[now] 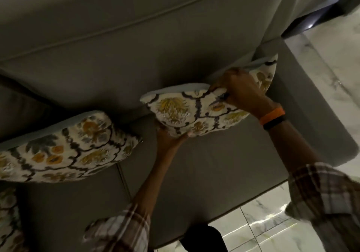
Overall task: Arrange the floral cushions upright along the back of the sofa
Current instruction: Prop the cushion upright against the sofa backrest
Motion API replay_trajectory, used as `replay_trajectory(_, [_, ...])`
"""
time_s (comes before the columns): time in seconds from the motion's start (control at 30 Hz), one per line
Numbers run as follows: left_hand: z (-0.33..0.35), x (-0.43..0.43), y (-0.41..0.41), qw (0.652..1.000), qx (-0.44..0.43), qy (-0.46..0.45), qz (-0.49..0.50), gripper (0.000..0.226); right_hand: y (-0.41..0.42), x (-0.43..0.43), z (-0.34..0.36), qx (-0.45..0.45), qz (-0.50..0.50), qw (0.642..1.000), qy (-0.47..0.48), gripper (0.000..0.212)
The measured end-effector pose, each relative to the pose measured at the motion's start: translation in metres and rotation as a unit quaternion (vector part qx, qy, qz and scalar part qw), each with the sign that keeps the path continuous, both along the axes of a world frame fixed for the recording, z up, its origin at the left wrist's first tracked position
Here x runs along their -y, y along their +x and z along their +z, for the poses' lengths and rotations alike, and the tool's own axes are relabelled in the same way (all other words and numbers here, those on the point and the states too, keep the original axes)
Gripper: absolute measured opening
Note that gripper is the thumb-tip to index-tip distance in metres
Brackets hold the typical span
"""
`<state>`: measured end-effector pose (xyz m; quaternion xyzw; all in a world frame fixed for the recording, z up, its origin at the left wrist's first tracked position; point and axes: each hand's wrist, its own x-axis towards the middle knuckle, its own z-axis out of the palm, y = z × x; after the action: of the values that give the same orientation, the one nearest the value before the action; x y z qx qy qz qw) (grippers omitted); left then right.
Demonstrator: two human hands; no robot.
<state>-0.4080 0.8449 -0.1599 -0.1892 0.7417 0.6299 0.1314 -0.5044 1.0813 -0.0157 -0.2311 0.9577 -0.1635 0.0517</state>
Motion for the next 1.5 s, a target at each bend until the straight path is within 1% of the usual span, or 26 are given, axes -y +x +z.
replay_trajectory(0.03, [-0.002,-0.012,-0.012,0.999,-0.051,0.005,-0.016,0.099,-0.014,-0.018,-0.001,-0.007,-0.008,1.000,0.004,0.034])
replay_trajectory(0.07, [-0.004,-0.024,-0.028,0.997,-0.073,-0.002,-0.040,0.100,-0.027,-0.035,-0.004,-0.011,-0.016,1.000,0.011,0.034])
replay_trajectory(0.13, [-0.003,-0.054,-0.057,0.992,-0.110,-0.016,-0.054,0.100,-0.050,-0.068,-0.013,-0.011,-0.040,0.999,0.024,0.036])
replay_trajectory(0.2, [-0.012,-0.076,-0.072,0.990,-0.132,0.011,-0.057,0.096,-0.064,-0.094,-0.027,-0.009,-0.066,0.998,0.023,0.042])
replay_trajectory(0.27, [-0.012,-0.094,-0.082,0.989,-0.140,0.009,-0.050,0.088,-0.069,-0.112,-0.043,-0.028,-0.111,0.993,-0.012,0.061])
replay_trajectory(0.3, [-0.016,-0.100,-0.085,0.990,-0.133,0.005,-0.035,0.087,-0.065,-0.119,-0.052,-0.042,-0.152,0.986,-0.045,0.077])
replay_trajectory(0.37, [-0.025,-0.103,-0.088,0.992,-0.129,-0.003,-0.014,0.088,-0.051,-0.129,-0.074,-0.074,-0.268,0.950,-0.142,0.109])
replay_trajectory(0.43, [-0.037,-0.102,-0.086,0.992,-0.119,0.016,-0.028,0.084,-0.033,-0.135,-0.099,-0.078,-0.374,0.888,-0.255,0.128])
replay_trajectory(0.5, [-0.043,-0.098,-0.089,0.991,-0.118,0.033,-0.051,0.081,-0.018,-0.141,-0.128,0.031,-0.431,0.808,-0.401,0.136])
replay_trajectory(0.53, [-0.046,-0.097,-0.092,0.990,-0.119,0.041,-0.058,0.087,-0.013,-0.143,-0.141,0.104,-0.423,0.784,-0.442,0.135])
replay_trajectory(0.57, [-0.047,-0.096,-0.095,0.991,-0.112,0.047,-0.062,0.096,-0.011,-0.143,-0.152,0.163,-0.408,0.773,-0.457,0.135])
replay_trajectory(0.6, [-0.052,-0.095,-0.097,0.990,-0.110,0.050,-0.071,0.099,-0.012,-0.147,-0.161,0.195,-0.397,0.777,-0.447,0.135])
replay_trajectory(0.63, [-0.052,-0.096,-0.097,0.989,-0.109,0.050,-0.081,0.093,-0.015,-0.150,-0.167,0.207,-0.388,0.781,-0.444,0.134])
replay_trajectory(0.7, [-0.056,-0.101,-0.095,0.987,-0.114,0.046,-0.100,0.071,-0.024,-0.159,-0.169,0.188,-0.381,0.787,-0.446,0.122])
replay_trajectory(0.77, [-0.060,-0.109,-0.090,0.985,-0.123,0.048,-0.114,0.066,-0.027,-0.169,-0.170,0.152,-0.396,0.785,-0.450,0.107])
replay_trajectory(0.8, [-0.060,-0.115,-0.090,0.985,-0.123,0.048,-0.115,0.068,-0.025,-0.173,-0.171,0.133,-0.401,0.788,-0.448,0.105])
replay_trajectory(0.93, [-0.051,-0.131,-0.104,0.987,-0.117,0.041,-0.100,0.068,-0.004,-0.170,-0.177,0.141,-0.413,0.800,-0.412,0.124])
replay_trajectory(1.0, [-0.049,-0.124,-0.104,0.988,-0.114,0.012,-0.102,0.075,0.012,-0.157,-0.177,0.134,-0.428,0.803,-0.393,0.122])
replay_trajectory(1.1, [-0.054,-0.094,-0.082,0.988,-0.074,-0.040,-0.131,0.108,0.046,-0.113,-0.183,0.080,-0.489,0.800,-0.340,0.106])
replay_trajectory(1.17, [-0.053,-0.067,-0.055,0.975,-0.054,-0.114,-0.185,0.104,0.076,-0.066,-0.189,0.102,-0.547,0.786,-0.270,0.106])
replay_trajectory(1.2, [-0.052,-0.049,-0.037,0.965,-0.045,-0.154,-0.210,0.099,0.092,-0.040,-0.192,0.114,-0.551,0.794,-0.230,0.105])
replay_trajectory(1.23, [-0.053,-0.031,-0.018,0.949,-0.051,-0.202,-0.238,0.094,0.108,-0.015,-0.196,0.116,-0.536,0.815,-0.189,0.102])
replay_trajectory(1.3, [-0.061,0.013,0.022,0.904,-0.076,-0.289,-0.306,0.088,0.141,0.041,-0.203,0.118,-0.478,0.862,-0.119,0.094])
replay_trajectory(1.37, [-0.070,0.059,0.058,0.867,-0.078,-0.337,-0.358,0.085,0.171,0.097,-0.206,0.128,-0.422,0.894,-0.080,0.091])
replay_trajectory(1.43, [-0.075,0.112,0.095,0.851,-0.074,-0.360,-0.376,0.082,0.202,0.160,-0.207,0.137,-0.368,0.918,-0.063,0.092])
replay_trajectory(1.5, [-0.078,0.165,0.129,0.846,-0.082,-0.368,-0.378,0.080,0.232,0.221,-0.209,0.159,-0.330,0.928,-0.060,0.093])
